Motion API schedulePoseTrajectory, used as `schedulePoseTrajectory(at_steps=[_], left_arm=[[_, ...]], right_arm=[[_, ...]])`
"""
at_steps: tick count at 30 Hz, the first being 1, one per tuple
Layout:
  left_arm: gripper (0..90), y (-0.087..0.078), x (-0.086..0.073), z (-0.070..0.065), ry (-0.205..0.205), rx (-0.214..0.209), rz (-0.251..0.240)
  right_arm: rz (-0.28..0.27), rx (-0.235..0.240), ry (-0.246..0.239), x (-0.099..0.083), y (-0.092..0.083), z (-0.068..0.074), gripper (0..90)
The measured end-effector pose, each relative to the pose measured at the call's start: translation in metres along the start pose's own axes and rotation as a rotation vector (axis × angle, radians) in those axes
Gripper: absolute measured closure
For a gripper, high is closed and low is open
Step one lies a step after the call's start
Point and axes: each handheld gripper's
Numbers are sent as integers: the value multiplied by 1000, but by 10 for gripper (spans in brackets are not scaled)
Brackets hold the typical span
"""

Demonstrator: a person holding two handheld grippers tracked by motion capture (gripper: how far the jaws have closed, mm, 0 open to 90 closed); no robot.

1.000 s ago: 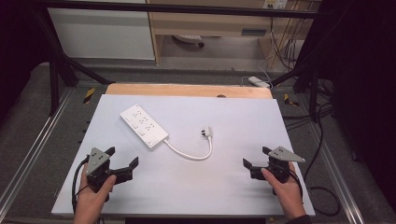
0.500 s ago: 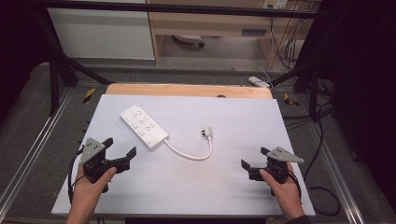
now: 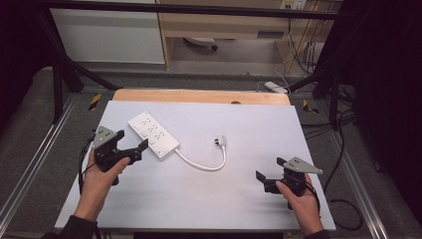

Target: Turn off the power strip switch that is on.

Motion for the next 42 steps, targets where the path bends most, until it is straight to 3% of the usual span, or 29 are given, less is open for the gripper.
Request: schedulePoseTrajectory(at_steps=[5,21,34,42], left_arm=[[94,11,7,7,1,13,13],[66,32,24,25,-14,34,16],[73,44,23,42,-39,60,37],[94,53,20,53,-41,89,51]], right_arm=[[11,-19,-45,0,1,3,34],[8,3,-39,1,1,4,33],[6,-28,-92,3,6,2,37],[7,-26,-92,3,4,3,35]])
Point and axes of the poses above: each handheld gripper's, and its own axes: y roughly forward along the jaws, x roughly out of its top, z roughly to its left, and after that the axes turned 7 degrees about -x, right-handed
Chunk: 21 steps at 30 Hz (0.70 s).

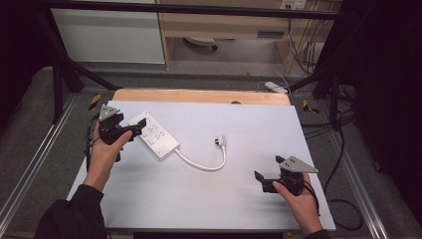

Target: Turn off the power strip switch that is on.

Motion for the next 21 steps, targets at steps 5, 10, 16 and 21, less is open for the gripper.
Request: schedulePoseTrajectory(at_steps=[5,10,16,21], left_arm=[[117,7,-3,5,-6,22,19],[160,14,-6,9,-20,44,37],[227,19,-8,12,-14,66,45],[242,22,-10,16,-20,76,50]], right_arm=[[0,1,1,0,0,-1,35],[1,6,3,0,0,0,34],[3,9,4,0,0,0,34],[0,10,-1,0,-1,0,34]])
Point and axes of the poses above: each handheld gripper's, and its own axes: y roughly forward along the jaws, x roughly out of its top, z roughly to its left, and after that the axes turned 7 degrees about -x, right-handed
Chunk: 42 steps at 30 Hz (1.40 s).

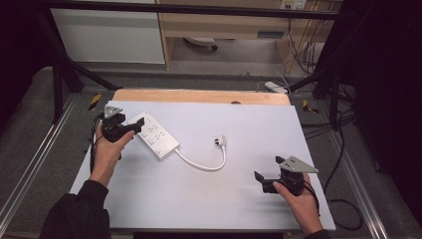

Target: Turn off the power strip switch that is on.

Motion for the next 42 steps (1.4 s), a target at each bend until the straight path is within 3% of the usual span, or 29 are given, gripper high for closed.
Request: schedulePoseTrajectory(at_steps=[6,8,11,15,23,30,42], left_arm=[[334,3,-1,4,2,16,1],[454,3,-2,5,-2,21,0],[515,4,-3,7,-6,20,5],[684,6,-4,10,-8,12,-1],[841,10,-6,12,-16,-4,-5],[897,12,-8,14,-17,-13,2],[899,17,-11,18,-16,-10,22]], right_arm=[[1,0,3,0,0,0,33],[1,-1,3,0,0,0,33],[1,0,6,0,0,0,33],[2,0,9,0,0,0,33],[2,-2,14,-1,-1,-1,34],[4,-2,14,-1,-1,-1,34],[3,-2,15,-1,-1,-1,34]])
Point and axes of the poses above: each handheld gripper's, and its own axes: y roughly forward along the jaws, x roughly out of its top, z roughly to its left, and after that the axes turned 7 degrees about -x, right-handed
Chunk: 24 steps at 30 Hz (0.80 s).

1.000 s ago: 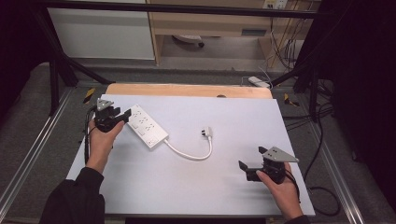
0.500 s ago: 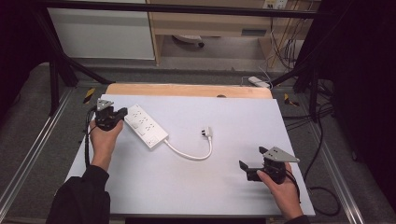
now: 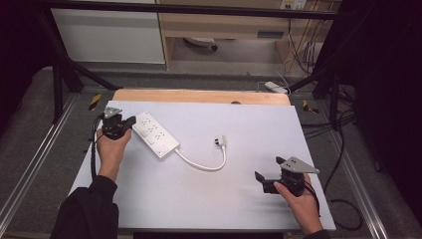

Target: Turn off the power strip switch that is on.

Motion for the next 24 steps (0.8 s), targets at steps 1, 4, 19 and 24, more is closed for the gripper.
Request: schedulePoseTrajectory(at_steps=[1,4,19,24], left_arm=[[899,0,0,1,-2,3,2],[899,2,-2,5,-4,13,11],[900,19,-14,20,-43,47,39],[899,23,-15,20,-50,40,39]], right_arm=[[0,1,1,0,0,0,34],[0,1,3,0,0,0,34],[4,1,9,-1,1,-2,33],[4,4,11,-1,0,-2,33]])
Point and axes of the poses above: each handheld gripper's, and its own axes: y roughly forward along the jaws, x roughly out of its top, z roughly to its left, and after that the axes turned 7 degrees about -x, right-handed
